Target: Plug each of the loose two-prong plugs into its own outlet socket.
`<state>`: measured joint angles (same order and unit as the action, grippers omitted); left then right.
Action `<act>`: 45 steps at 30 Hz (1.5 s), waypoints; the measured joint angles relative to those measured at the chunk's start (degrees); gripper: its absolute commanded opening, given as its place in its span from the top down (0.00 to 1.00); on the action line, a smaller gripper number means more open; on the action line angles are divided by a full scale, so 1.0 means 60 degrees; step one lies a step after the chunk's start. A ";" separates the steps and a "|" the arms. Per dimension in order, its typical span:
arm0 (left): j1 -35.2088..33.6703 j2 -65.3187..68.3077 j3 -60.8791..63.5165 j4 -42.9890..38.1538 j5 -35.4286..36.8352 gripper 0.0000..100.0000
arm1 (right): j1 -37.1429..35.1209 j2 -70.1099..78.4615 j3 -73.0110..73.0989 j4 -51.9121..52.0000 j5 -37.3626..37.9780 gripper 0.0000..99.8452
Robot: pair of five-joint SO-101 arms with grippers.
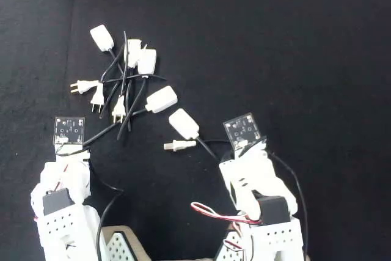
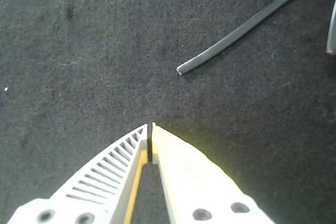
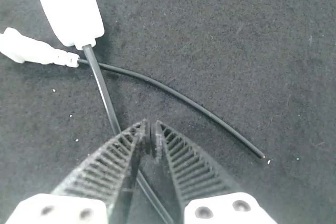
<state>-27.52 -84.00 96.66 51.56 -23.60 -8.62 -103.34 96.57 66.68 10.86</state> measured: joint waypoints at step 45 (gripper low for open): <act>0.0000 0.0000 0.0000 0.0000 0.0000 0.97 | -0.3018 0.0000 -0.0073 0.0220 -0.2256 0.99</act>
<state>-27.52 -84.00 96.66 51.56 -23.60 -26.73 -103.34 96.13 68.00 -2.68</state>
